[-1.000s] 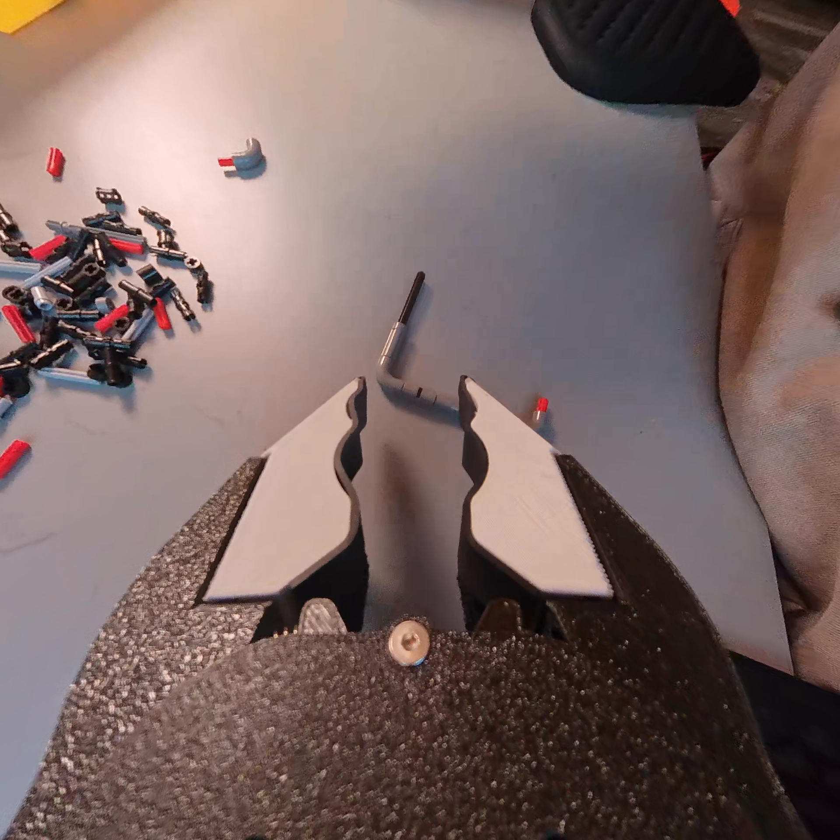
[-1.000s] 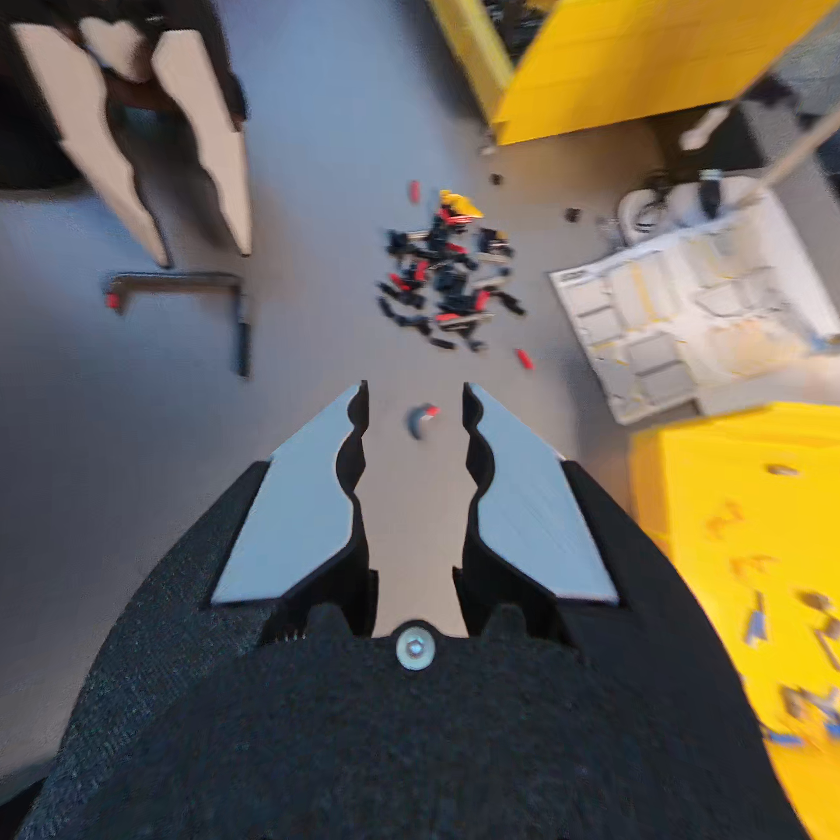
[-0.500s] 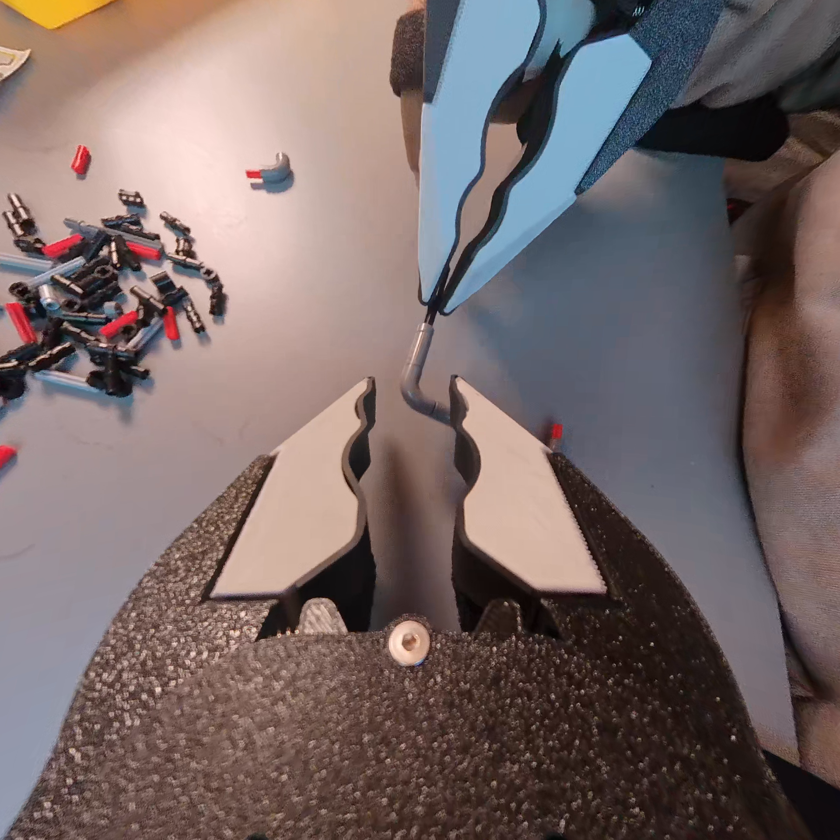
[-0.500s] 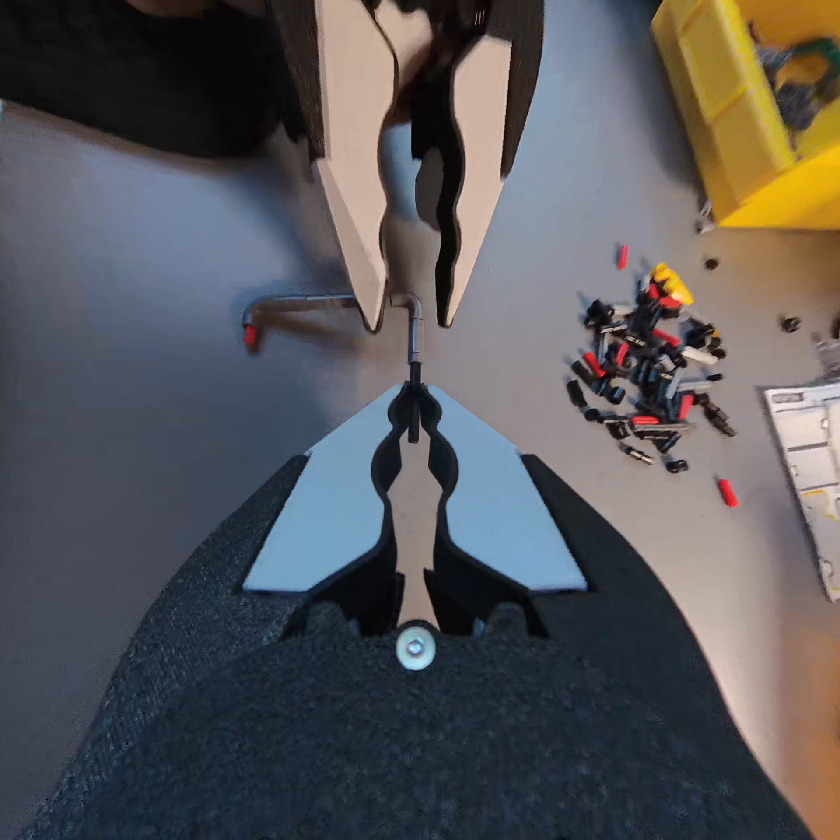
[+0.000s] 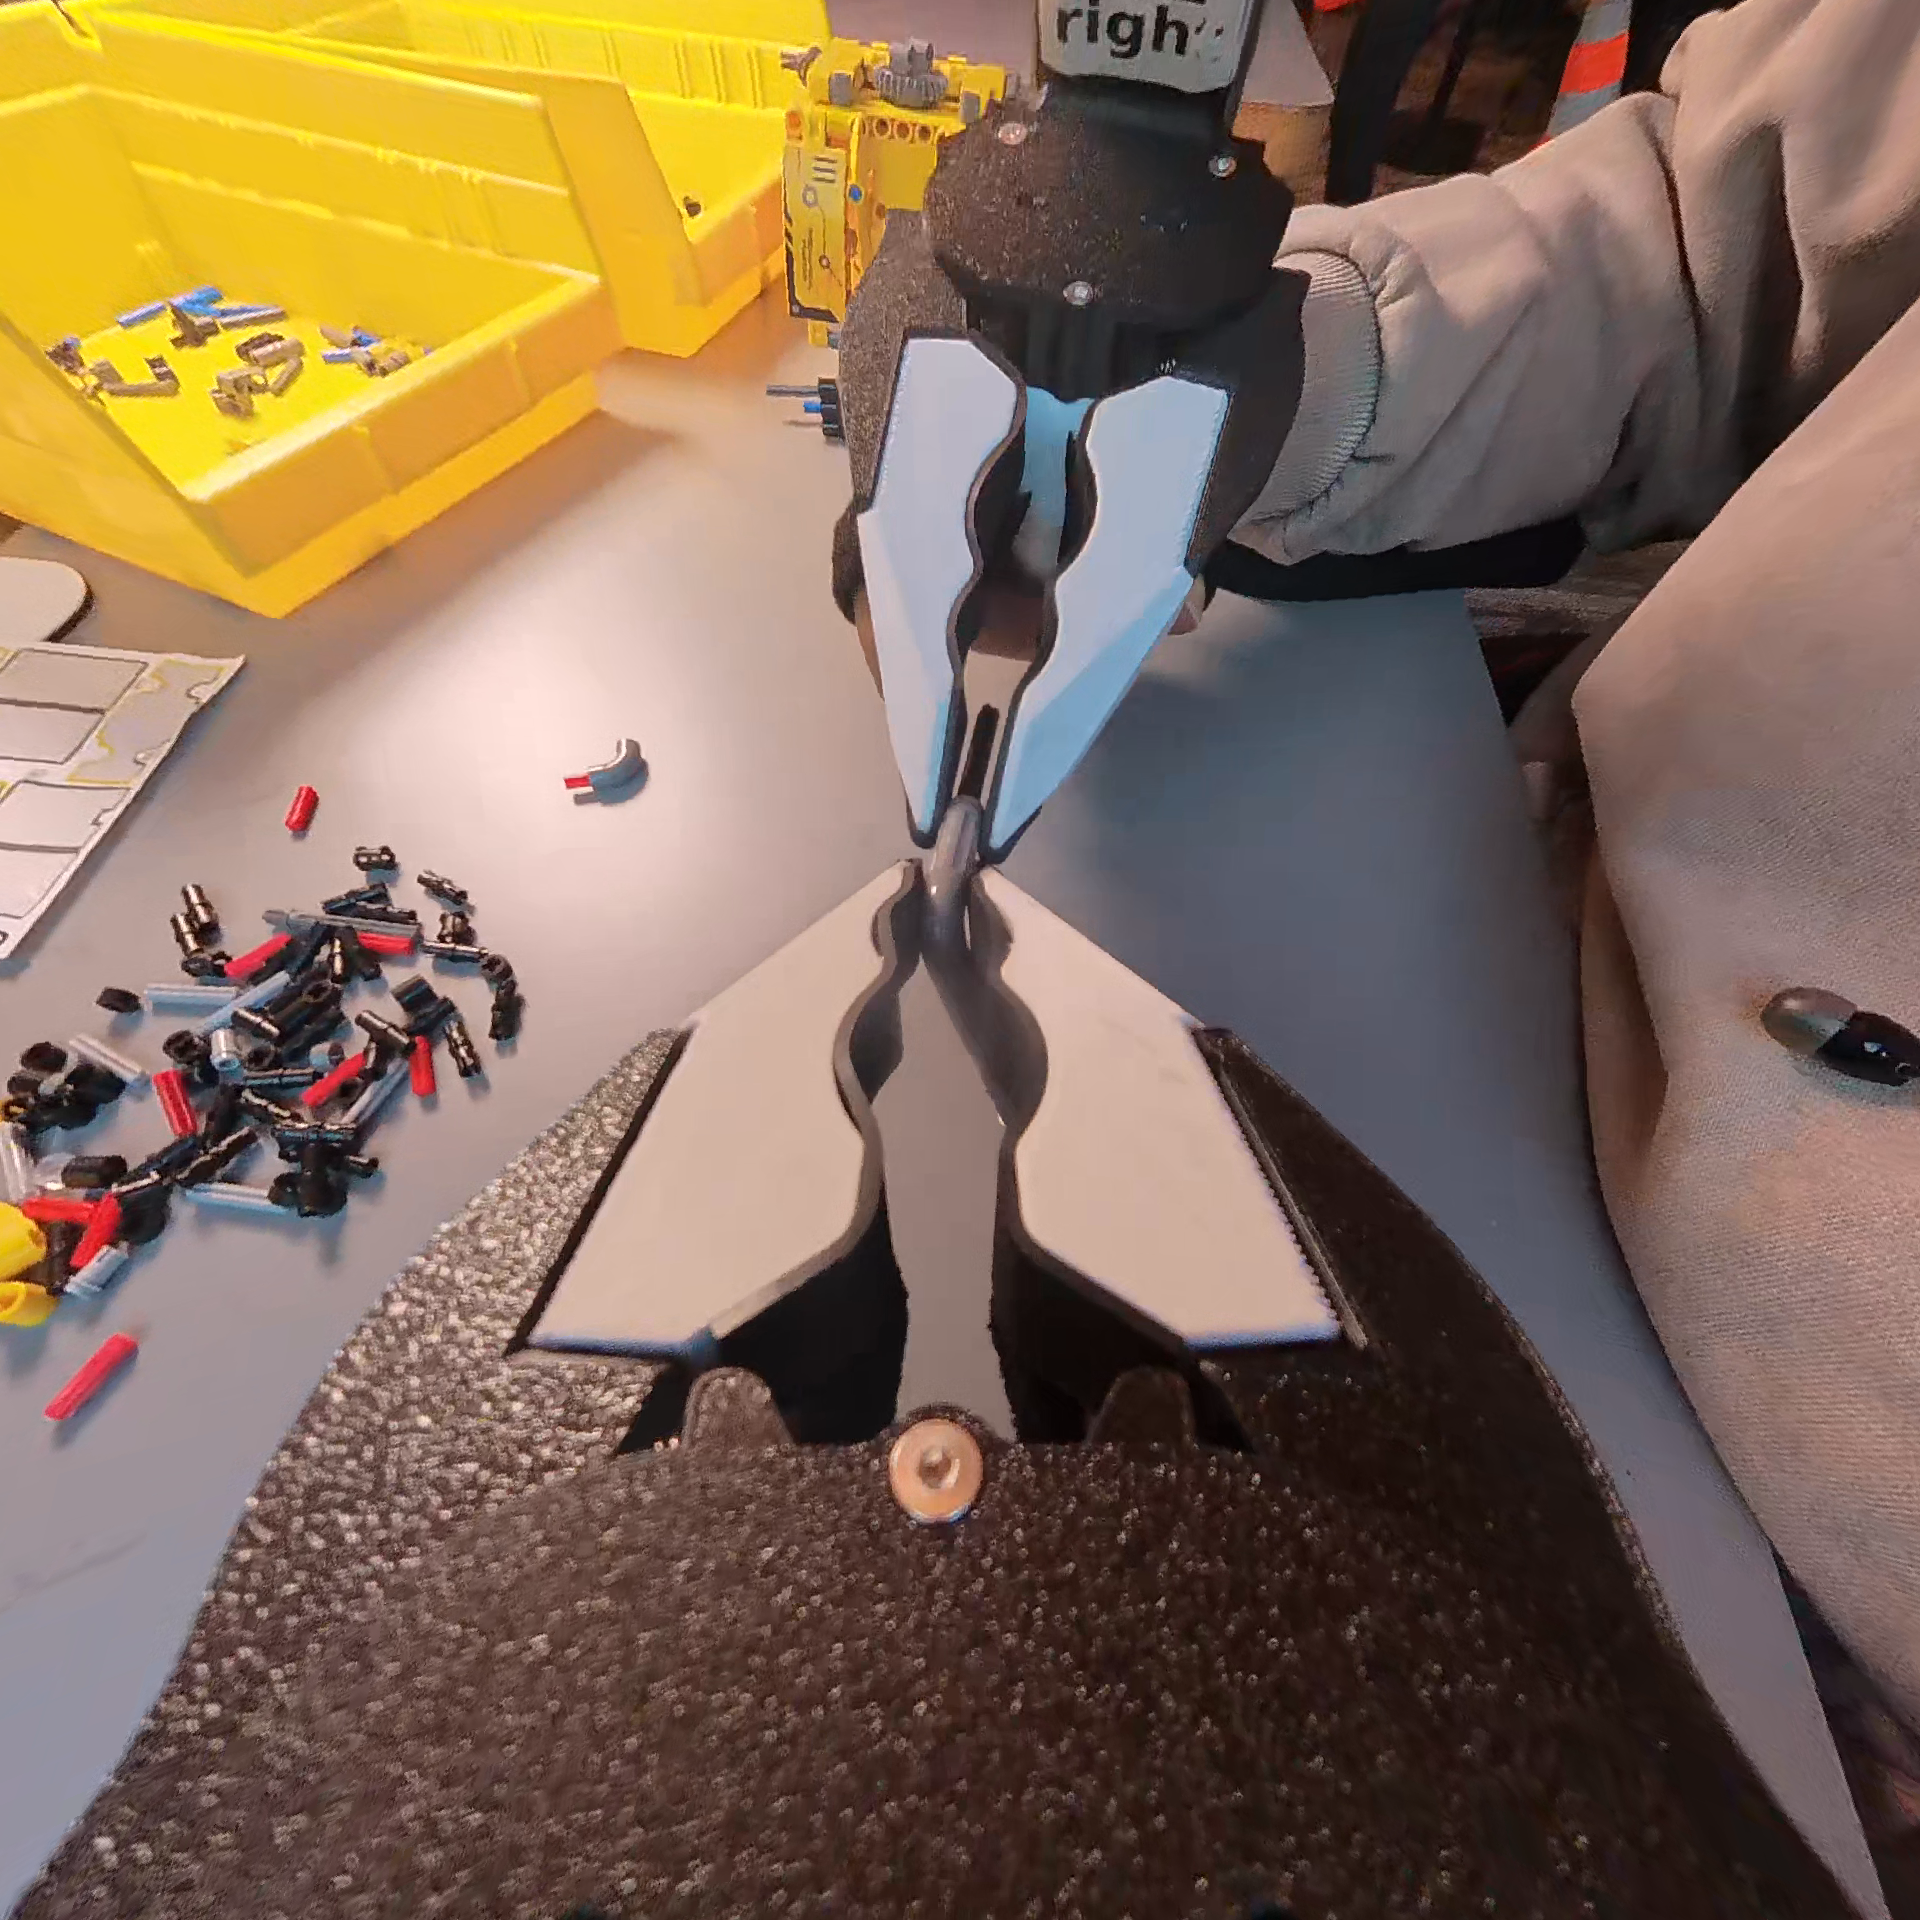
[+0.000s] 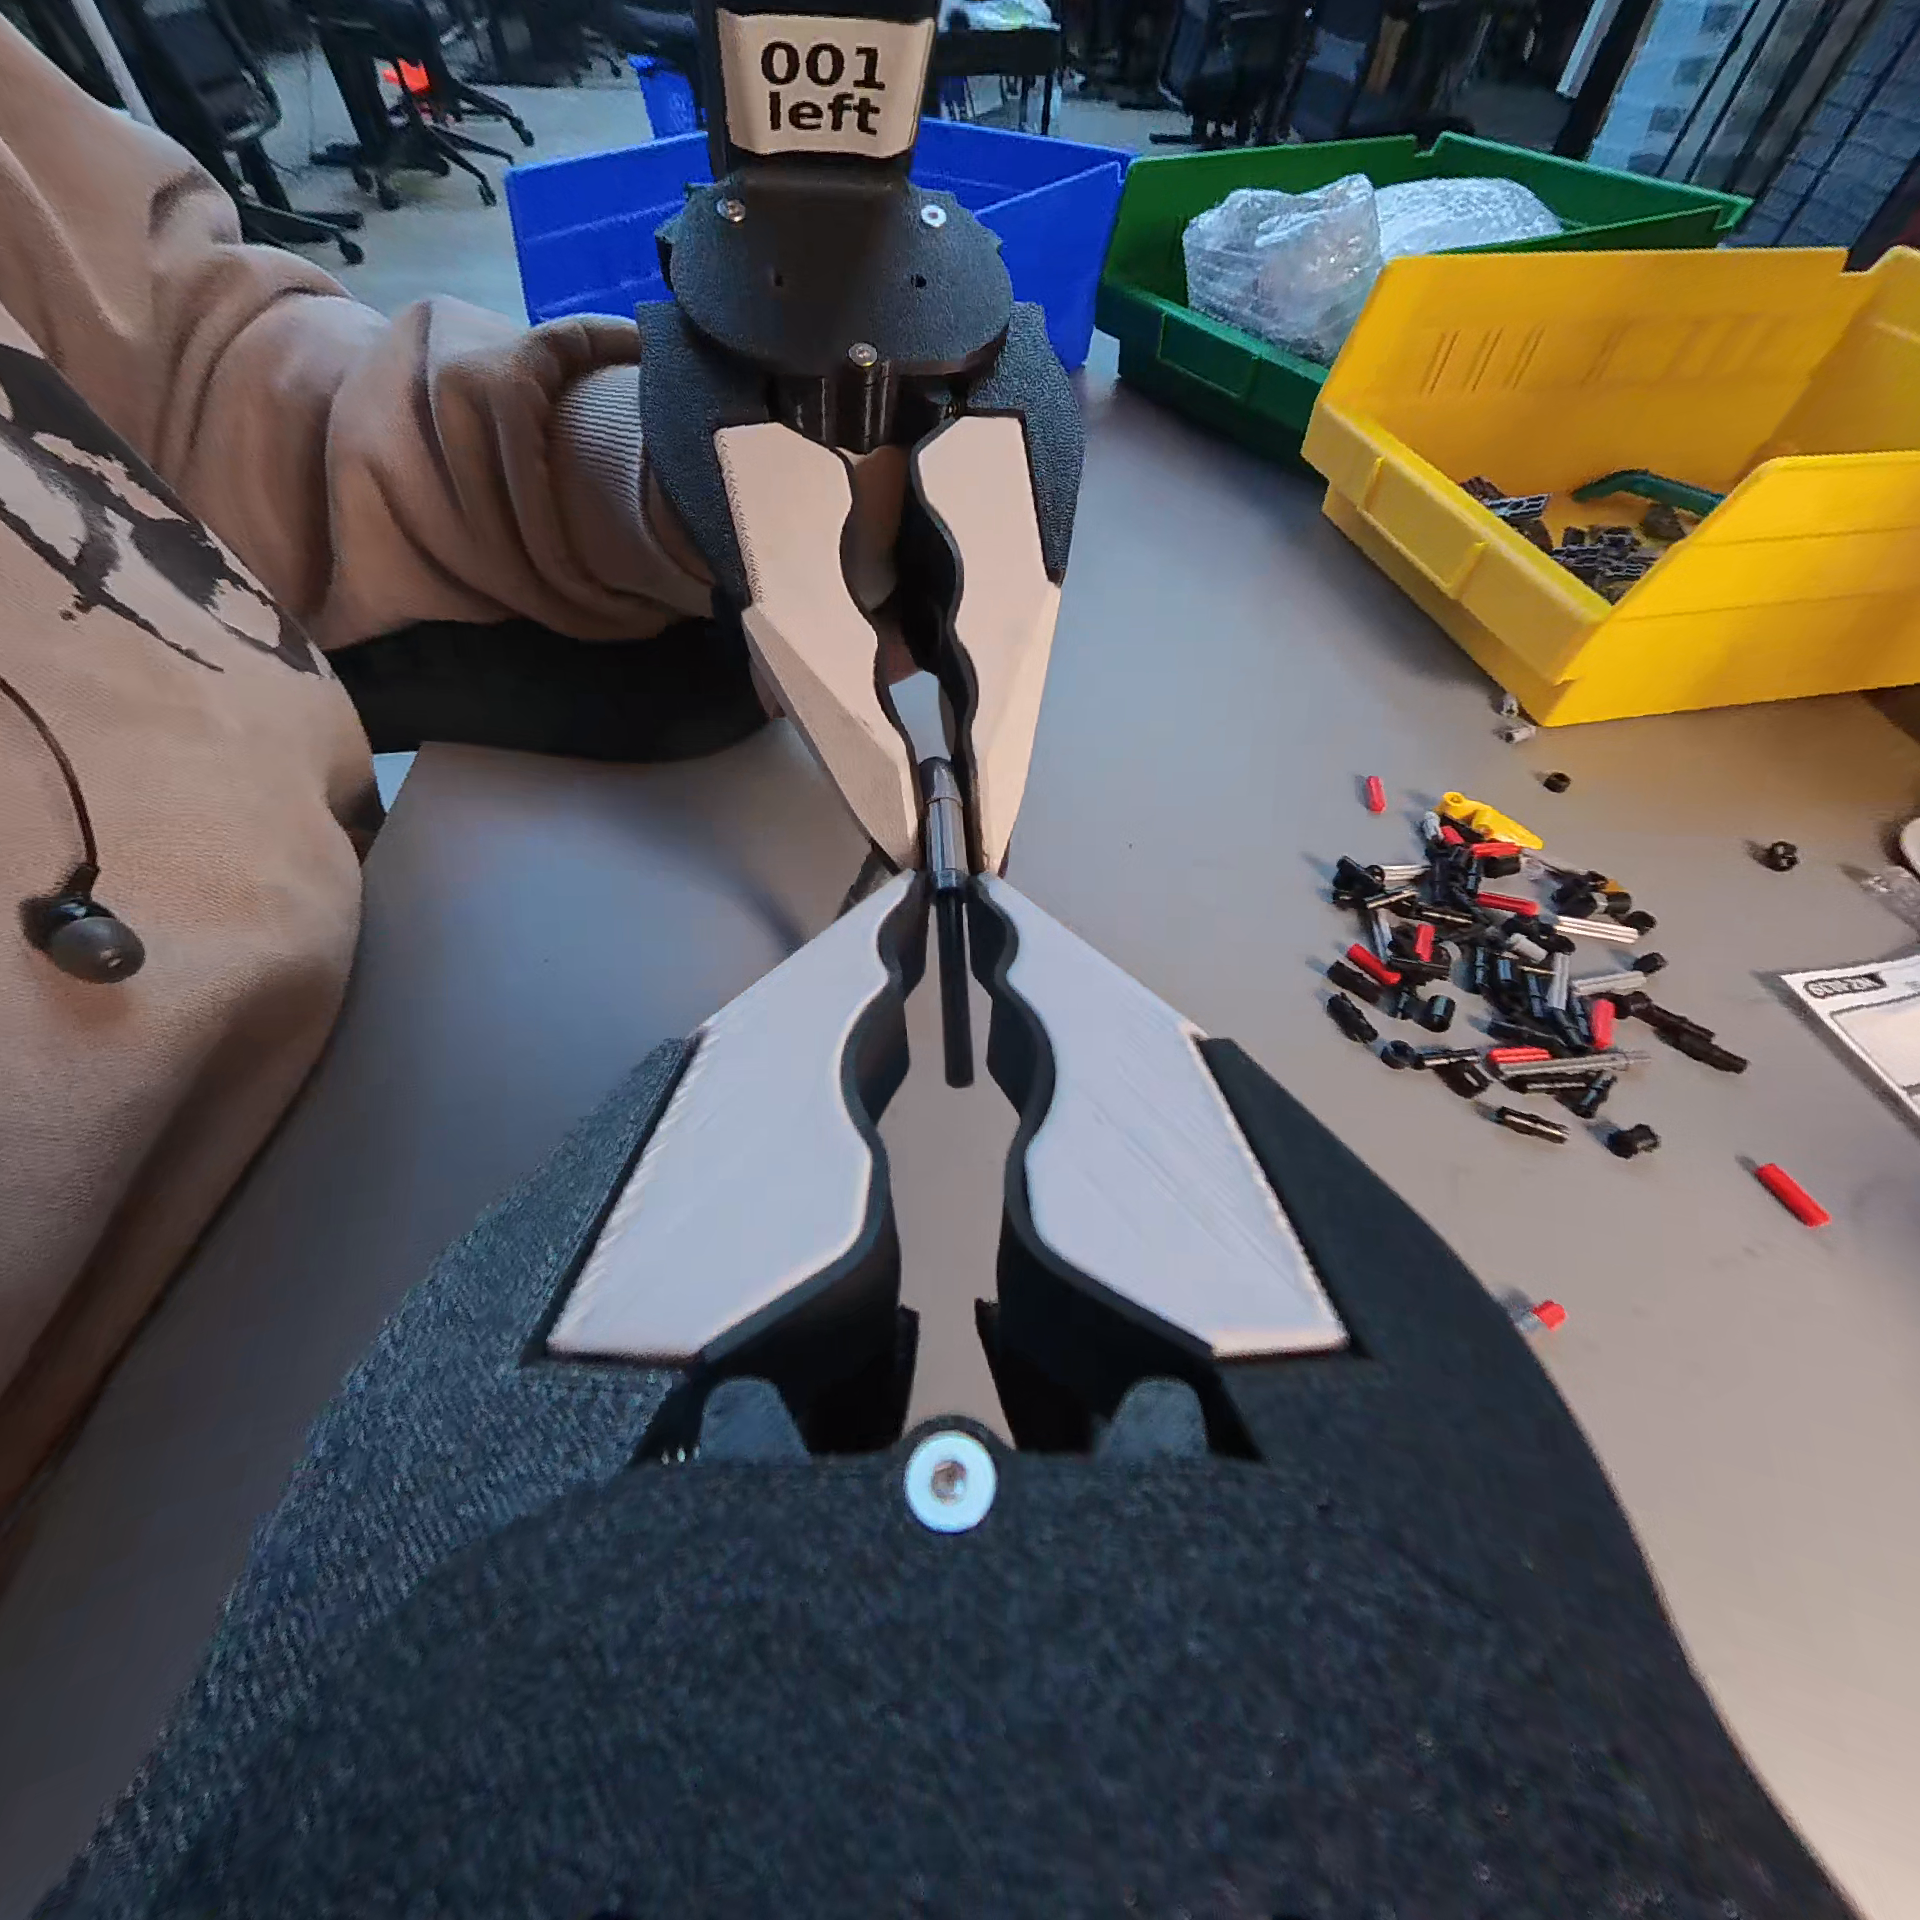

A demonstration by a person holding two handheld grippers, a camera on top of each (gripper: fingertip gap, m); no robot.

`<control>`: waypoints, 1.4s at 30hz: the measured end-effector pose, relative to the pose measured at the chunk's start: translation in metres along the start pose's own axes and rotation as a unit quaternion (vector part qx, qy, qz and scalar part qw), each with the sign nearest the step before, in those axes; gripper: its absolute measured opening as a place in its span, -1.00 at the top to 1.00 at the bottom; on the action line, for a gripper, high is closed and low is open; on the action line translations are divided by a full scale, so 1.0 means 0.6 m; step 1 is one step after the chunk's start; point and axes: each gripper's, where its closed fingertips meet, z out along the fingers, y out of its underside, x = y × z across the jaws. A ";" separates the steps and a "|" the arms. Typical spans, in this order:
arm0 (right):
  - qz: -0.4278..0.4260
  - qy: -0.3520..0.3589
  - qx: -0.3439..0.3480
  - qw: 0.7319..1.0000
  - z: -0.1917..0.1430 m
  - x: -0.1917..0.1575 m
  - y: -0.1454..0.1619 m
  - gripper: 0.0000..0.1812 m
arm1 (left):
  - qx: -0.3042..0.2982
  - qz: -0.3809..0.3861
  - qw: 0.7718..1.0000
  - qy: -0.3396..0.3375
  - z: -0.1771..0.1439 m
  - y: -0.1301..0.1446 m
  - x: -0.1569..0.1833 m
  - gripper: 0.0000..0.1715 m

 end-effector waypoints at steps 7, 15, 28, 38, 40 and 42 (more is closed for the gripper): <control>0.017 -0.027 0.053 0.998 -0.018 -0.003 -0.029 0.95 | 0.048 -0.011 0.999 0.016 -0.012 -0.031 0.002 0.91; 0.006 -0.025 0.049 0.998 -0.051 0.025 -0.026 0.95 | 0.062 -0.023 0.998 -0.002 -0.039 -0.035 -0.028 0.93; -0.062 0.122 -0.184 0.973 0.065 0.233 0.085 0.94 | 0.069 -0.019 0.995 -0.068 -0.073 -0.015 -0.072 0.92; 0.063 -0.032 0.010 0.997 0.009 0.151 -0.043 0.60 | 0.056 0.026 0.994 -0.086 -0.061 -0.012 -0.067 0.92; 0.078 -0.108 0.045 0.990 -0.014 0.090 -0.079 0.59 | 0.054 0.053 0.993 -0.094 -0.054 -0.019 -0.058 0.92; 0.051 -0.124 0.033 0.990 -0.011 0.046 -0.083 0.67 | 0.055 0.085 0.989 -0.107 -0.047 -0.029 -0.050 0.92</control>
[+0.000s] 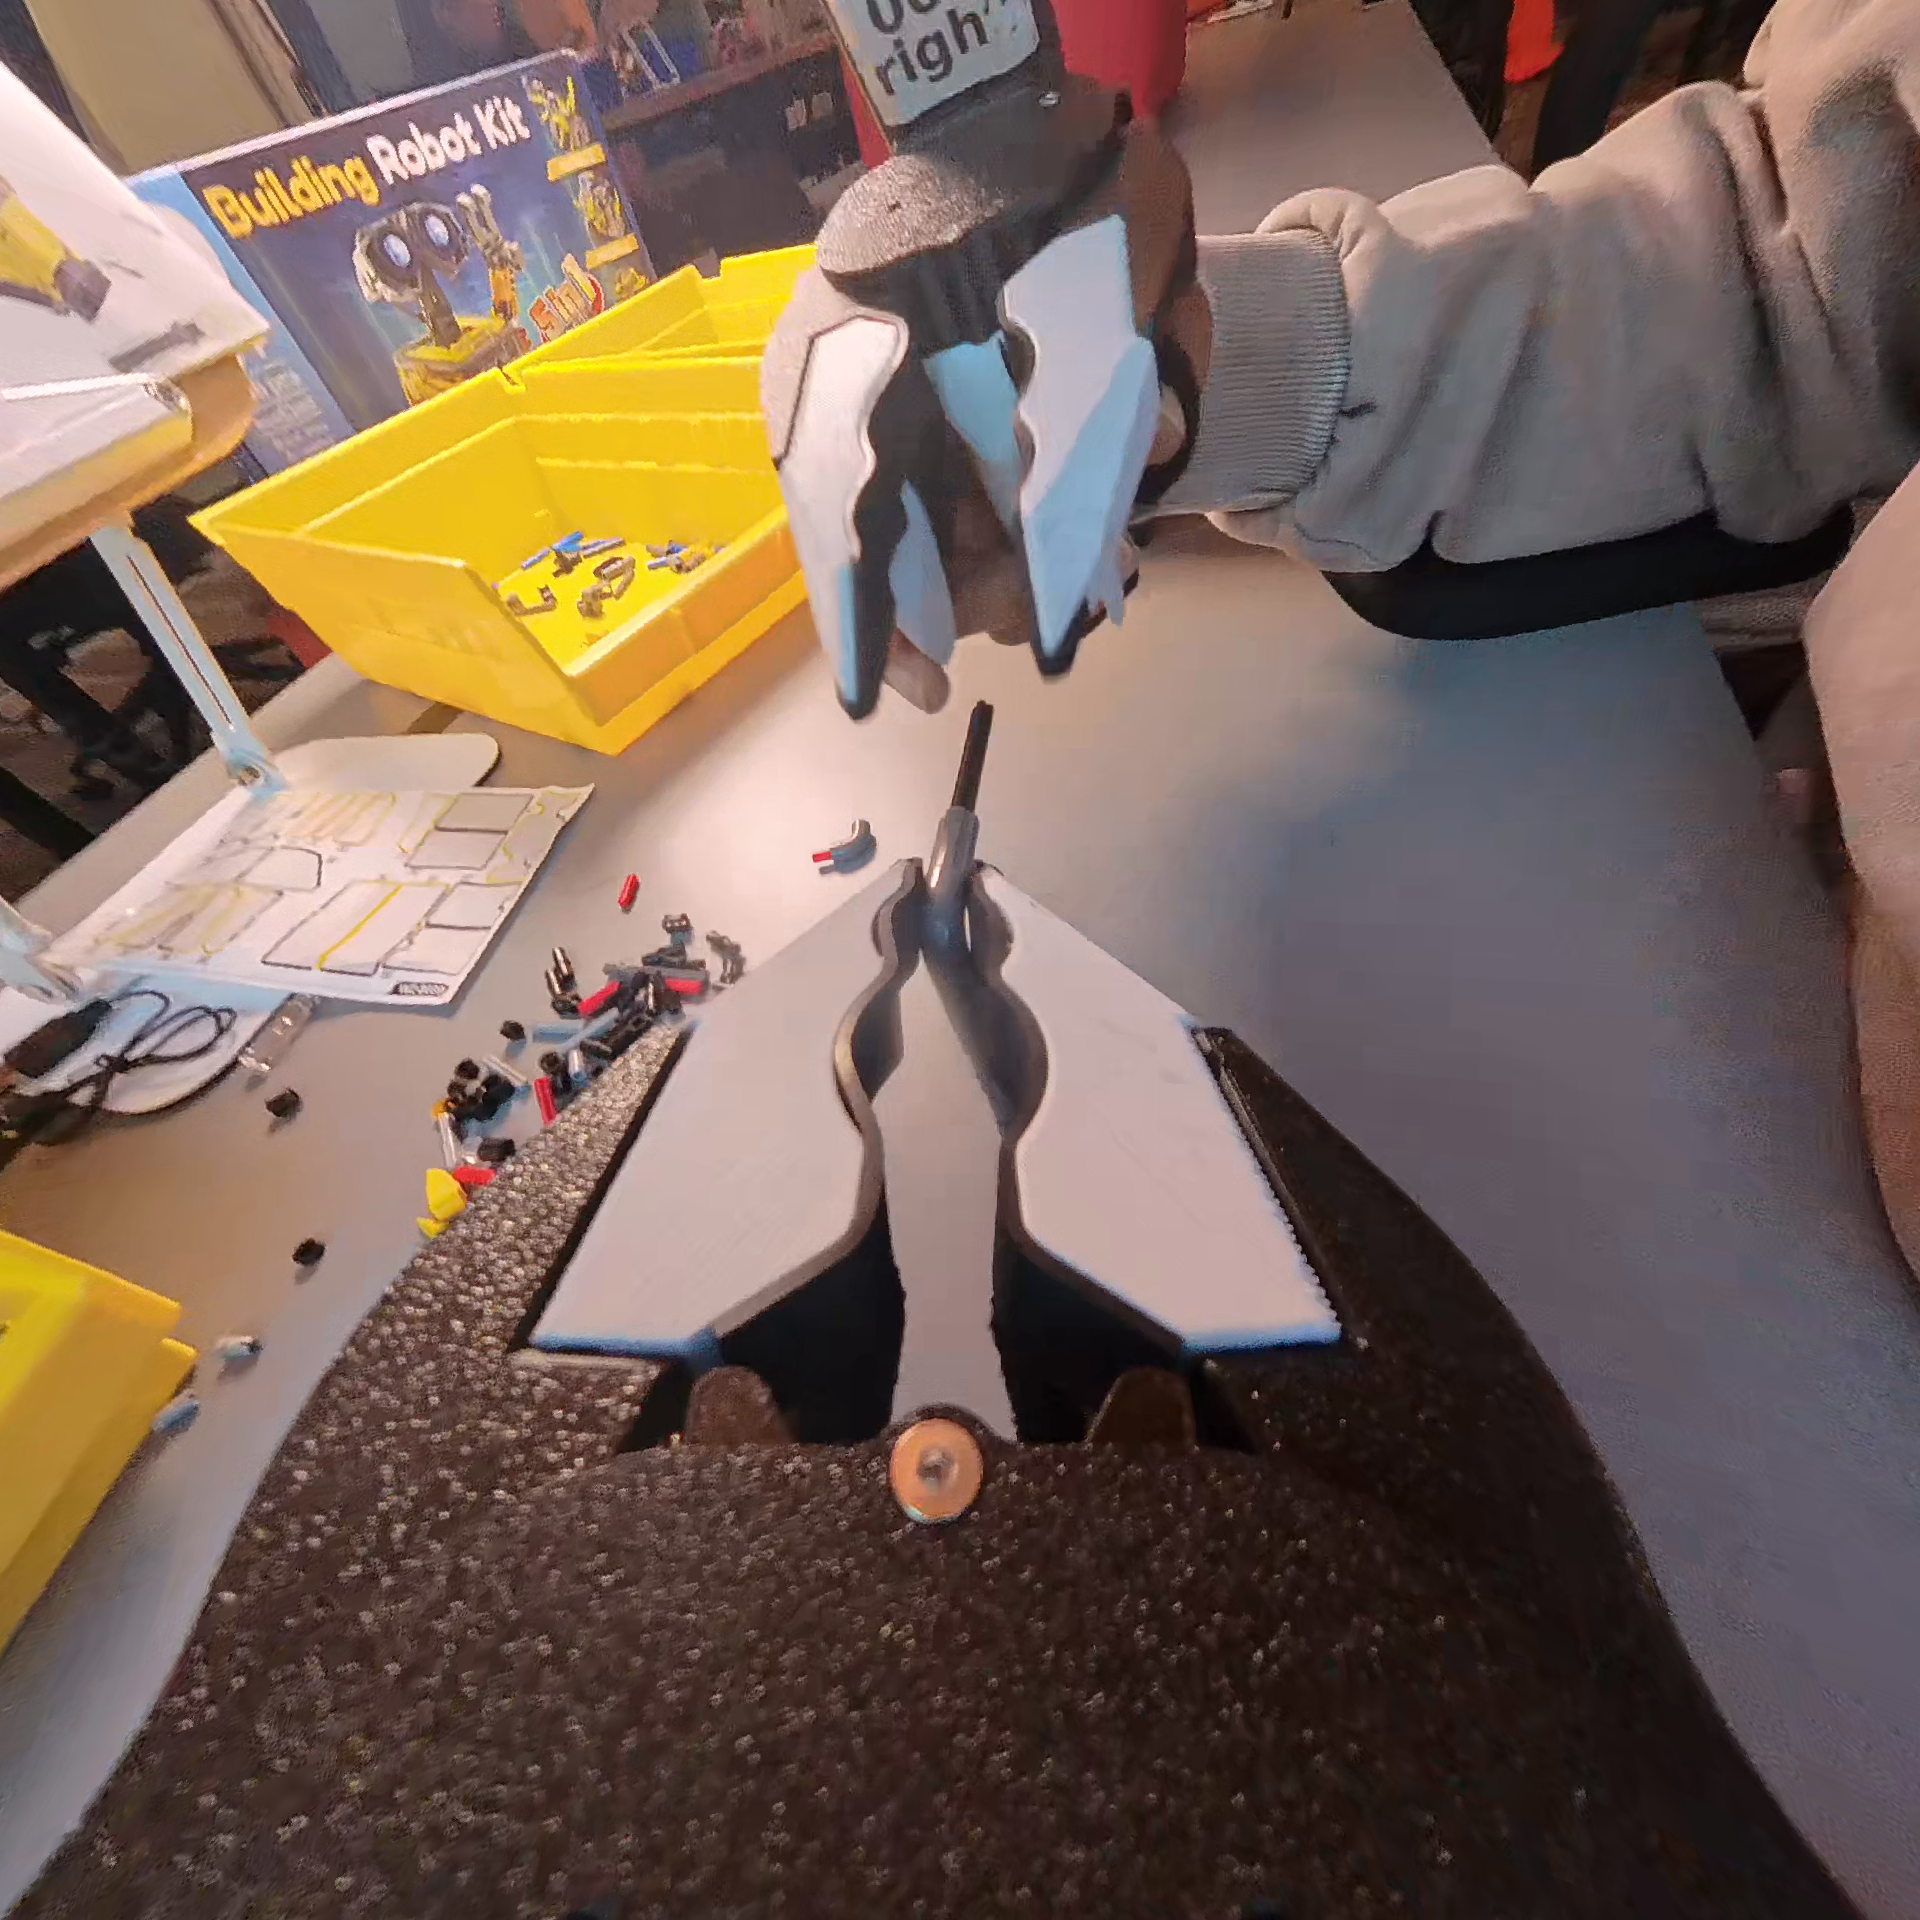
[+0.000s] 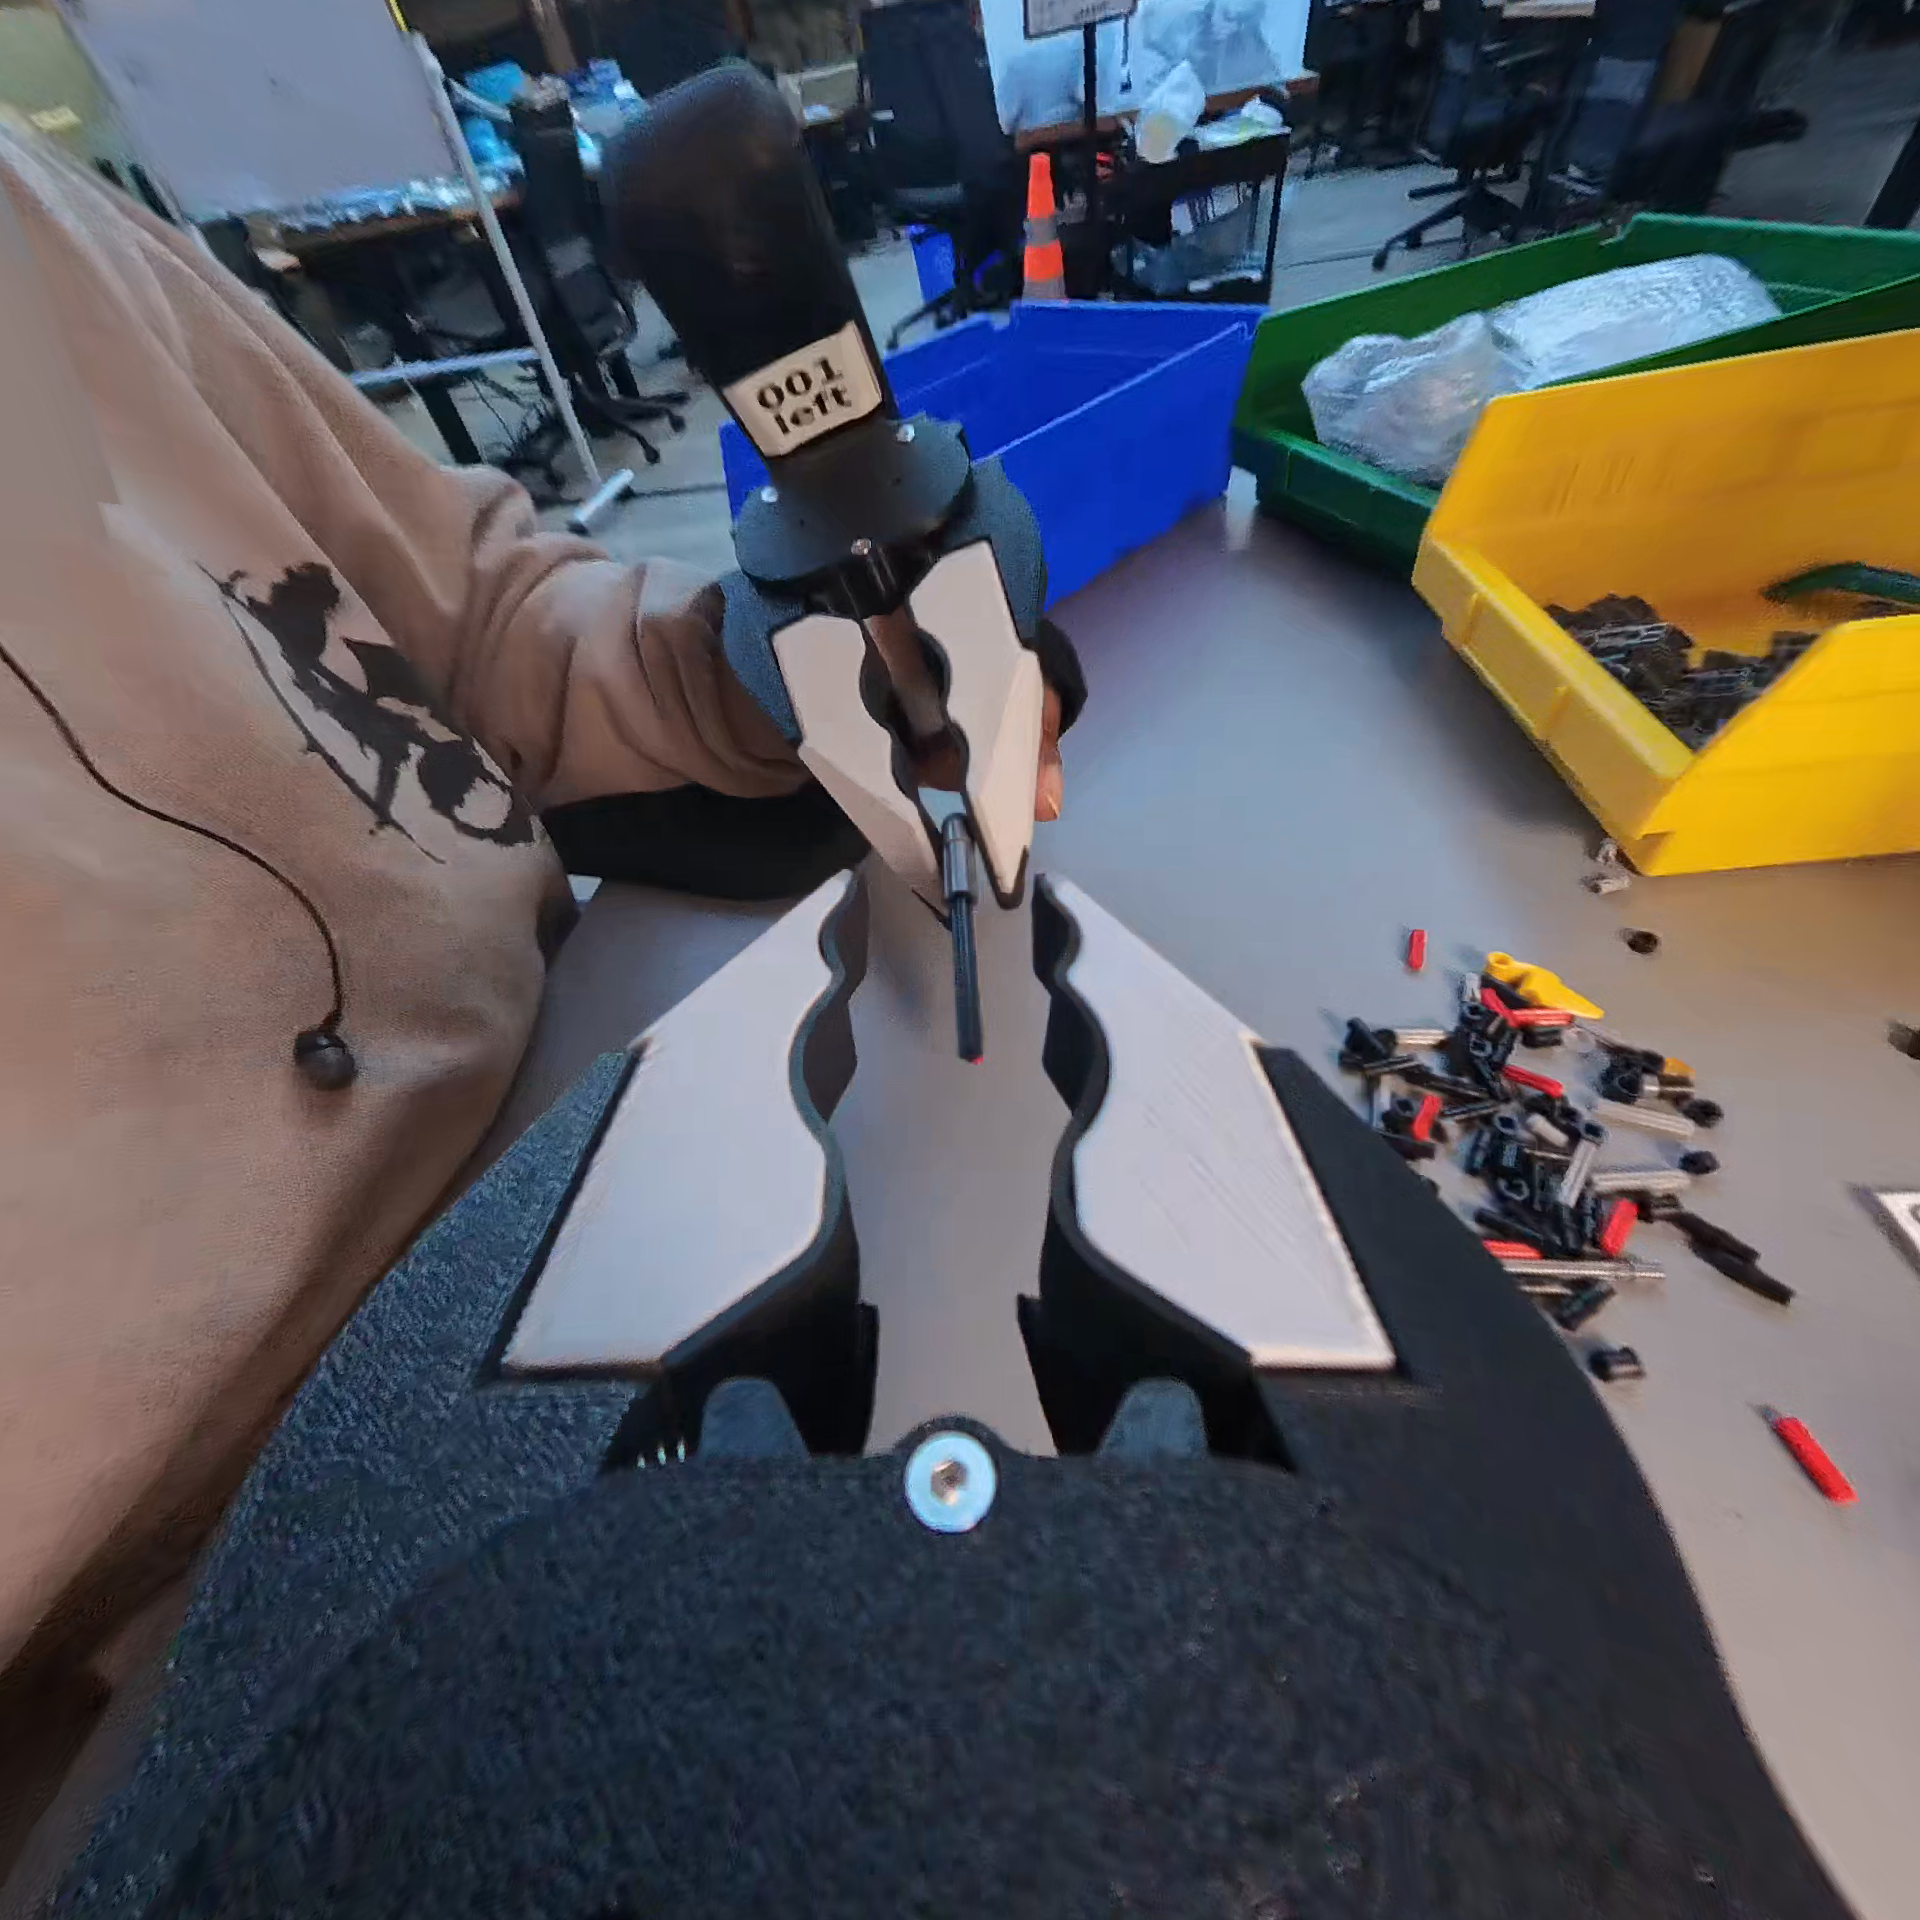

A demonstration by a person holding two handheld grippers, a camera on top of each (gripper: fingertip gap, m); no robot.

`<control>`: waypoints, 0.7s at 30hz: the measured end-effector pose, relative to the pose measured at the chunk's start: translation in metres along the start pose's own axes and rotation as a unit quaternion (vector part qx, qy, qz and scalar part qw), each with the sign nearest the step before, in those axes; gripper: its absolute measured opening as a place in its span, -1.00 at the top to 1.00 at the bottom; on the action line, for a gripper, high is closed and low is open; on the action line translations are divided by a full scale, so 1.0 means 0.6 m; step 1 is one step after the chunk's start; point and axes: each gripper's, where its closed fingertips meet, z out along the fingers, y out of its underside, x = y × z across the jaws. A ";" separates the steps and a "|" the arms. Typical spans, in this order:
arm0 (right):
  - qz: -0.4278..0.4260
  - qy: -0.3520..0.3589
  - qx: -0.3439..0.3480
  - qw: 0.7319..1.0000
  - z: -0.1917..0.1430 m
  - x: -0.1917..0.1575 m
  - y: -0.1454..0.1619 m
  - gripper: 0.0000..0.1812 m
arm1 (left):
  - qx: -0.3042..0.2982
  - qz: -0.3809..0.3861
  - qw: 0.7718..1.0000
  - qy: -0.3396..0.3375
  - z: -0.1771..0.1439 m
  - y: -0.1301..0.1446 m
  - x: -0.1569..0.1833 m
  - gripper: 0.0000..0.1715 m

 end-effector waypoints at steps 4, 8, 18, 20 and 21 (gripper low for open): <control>0.003 0.027 -0.021 0.999 0.026 -0.011 0.021 0.73 | -0.009 0.087 0.995 -0.057 0.005 -0.012 0.000 0.92; 0.064 -0.001 0.017 0.998 0.027 -0.010 0.013 0.85 | -0.012 0.153 0.983 -0.101 0.002 -0.026 -0.001 0.92; 0.138 -0.028 0.050 0.989 0.034 -0.005 0.015 0.95 | -0.036 0.167 0.979 -0.108 0.008 -0.008 -0.005 0.91; 0.139 -0.035 0.048 0.988 0.033 -0.005 0.019 0.95 | -0.025 0.136 0.987 -0.086 0.009 -0.006 -0.001 0.92; 0.140 -0.036 0.048 0.988 0.031 -0.004 0.021 0.95 | -0.021 0.122 0.989 -0.077 0.009 -0.005 -0.001 0.91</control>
